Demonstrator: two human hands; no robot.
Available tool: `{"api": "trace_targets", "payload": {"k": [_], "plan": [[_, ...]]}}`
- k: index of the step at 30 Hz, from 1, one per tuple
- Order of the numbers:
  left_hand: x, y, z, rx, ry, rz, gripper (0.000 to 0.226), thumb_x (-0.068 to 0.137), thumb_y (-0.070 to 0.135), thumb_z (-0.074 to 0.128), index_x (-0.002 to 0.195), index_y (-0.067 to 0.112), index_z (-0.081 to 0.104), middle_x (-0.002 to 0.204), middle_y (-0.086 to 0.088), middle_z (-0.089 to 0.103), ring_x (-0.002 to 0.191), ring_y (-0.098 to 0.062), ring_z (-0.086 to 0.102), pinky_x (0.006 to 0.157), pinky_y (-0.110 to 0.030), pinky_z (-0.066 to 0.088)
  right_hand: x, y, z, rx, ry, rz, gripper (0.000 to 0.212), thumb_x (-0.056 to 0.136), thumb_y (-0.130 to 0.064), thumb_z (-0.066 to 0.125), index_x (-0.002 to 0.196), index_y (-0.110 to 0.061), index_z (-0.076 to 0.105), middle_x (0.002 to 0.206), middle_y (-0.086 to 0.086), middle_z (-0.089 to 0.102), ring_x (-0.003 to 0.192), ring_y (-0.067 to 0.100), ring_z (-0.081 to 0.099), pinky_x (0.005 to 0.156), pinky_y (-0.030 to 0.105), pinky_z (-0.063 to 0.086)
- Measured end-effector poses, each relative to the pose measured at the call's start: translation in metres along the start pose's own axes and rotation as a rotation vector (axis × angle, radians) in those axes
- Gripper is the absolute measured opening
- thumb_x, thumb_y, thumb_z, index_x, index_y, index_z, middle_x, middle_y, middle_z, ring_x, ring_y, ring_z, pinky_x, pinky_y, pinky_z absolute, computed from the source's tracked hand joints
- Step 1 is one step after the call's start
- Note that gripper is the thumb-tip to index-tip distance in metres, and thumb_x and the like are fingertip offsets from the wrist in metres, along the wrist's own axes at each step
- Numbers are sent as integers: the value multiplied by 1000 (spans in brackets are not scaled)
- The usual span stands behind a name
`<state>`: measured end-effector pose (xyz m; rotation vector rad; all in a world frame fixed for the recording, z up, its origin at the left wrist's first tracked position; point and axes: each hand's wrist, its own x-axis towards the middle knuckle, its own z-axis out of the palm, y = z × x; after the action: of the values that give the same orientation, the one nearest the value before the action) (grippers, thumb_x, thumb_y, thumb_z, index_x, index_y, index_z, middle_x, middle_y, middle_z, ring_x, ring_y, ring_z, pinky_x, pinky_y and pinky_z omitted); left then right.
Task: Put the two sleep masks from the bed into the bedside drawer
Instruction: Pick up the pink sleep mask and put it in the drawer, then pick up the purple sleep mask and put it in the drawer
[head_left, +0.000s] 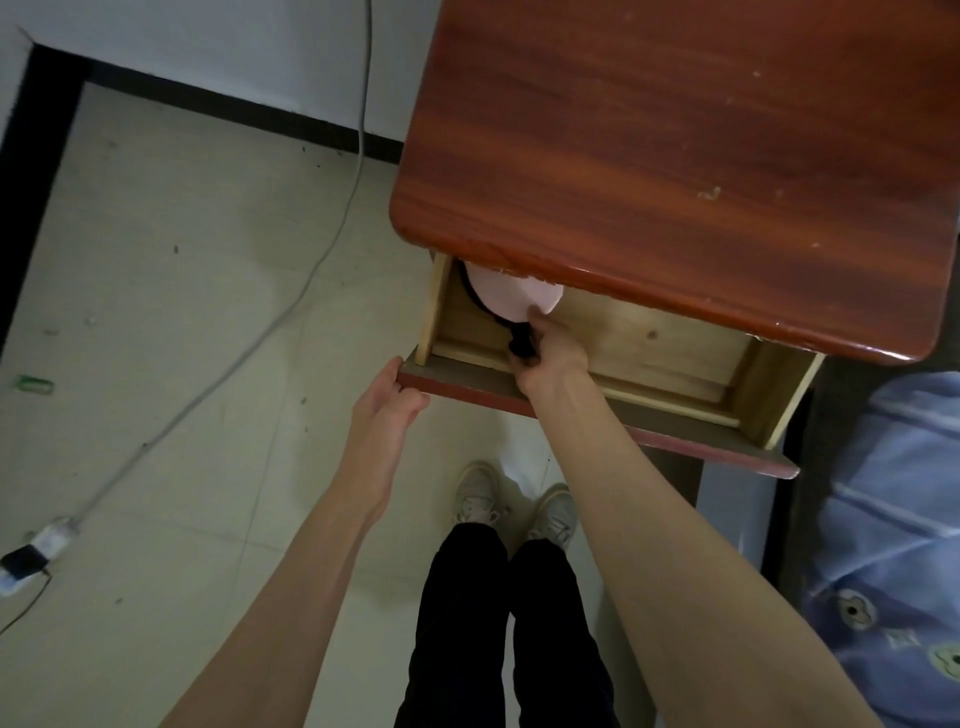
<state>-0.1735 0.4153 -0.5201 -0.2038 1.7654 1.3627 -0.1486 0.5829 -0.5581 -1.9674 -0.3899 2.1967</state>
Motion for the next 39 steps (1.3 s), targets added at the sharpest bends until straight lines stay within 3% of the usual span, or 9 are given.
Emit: {"api": "trace_targets", "payload": {"k": [2,4,7,12,15,21,25,30,39], "plan": [[1,0,-1,37,-20,2,38,69,18,49,86,48,64,92,19,70,103,2,58,95,-24,39,-1,-2,3,-187,66,-20,18,87,-11,58,102,0,57,107,13,65,116,27,57,98,34,48],[3,-1,-1,46,-52,21,42,68,17,47,68,55,64,78,29,70,85,13,59,86,-22,40,-2,-5,5,-198,145,3,9,85,-8,60,79,-2,57,84,10,67,96,24,66,85,32,56],[3,-3,0,31,-50,19,42,69,16,47,69,54,65,75,34,68,80,18,58,82,-19,39,-11,-7,7,32,58,75,22,82,0,63,104,2,59,99,17,67,79,22,65,53,27,57],[1,-1,1,18,-29,-9,44,82,6,45,119,29,50,109,22,64,98,12,56,94,-19,37,-19,-3,3,-2,-98,104,23,87,5,51,109,0,53,127,19,57,118,28,54,99,39,44],[-2,6,2,73,-38,-57,64,85,8,44,143,14,19,143,2,39,123,-7,39,111,-31,28,-23,-3,-10,-70,-96,54,33,88,5,49,120,-1,49,133,16,52,123,27,49,102,36,40],[-10,13,7,347,27,-60,64,90,21,45,145,19,12,156,0,20,141,-14,21,109,-27,18,-57,-13,-53,-122,-135,-41,43,91,0,47,132,1,38,138,15,45,124,26,47,100,33,42],[-30,31,12,710,19,162,65,91,31,46,144,16,13,156,-4,16,143,-17,15,112,-26,11,-100,-23,-81,-752,-69,-353,45,92,-26,50,135,-13,41,134,7,52,121,22,51,101,34,43],[-71,85,34,1189,-129,527,65,90,38,41,144,13,14,156,-11,16,144,-24,11,117,-48,14,-170,-52,-126,-1366,-71,-825,52,92,-32,48,140,-19,33,146,5,41,134,21,37,109,34,31],[-192,166,131,1345,-452,972,64,90,46,35,145,24,10,158,-2,11,145,-19,1,116,-43,2,-324,-101,-239,-1443,390,-1072,61,91,-45,42,145,-27,18,156,5,19,144,22,13,117,50,11]]}}
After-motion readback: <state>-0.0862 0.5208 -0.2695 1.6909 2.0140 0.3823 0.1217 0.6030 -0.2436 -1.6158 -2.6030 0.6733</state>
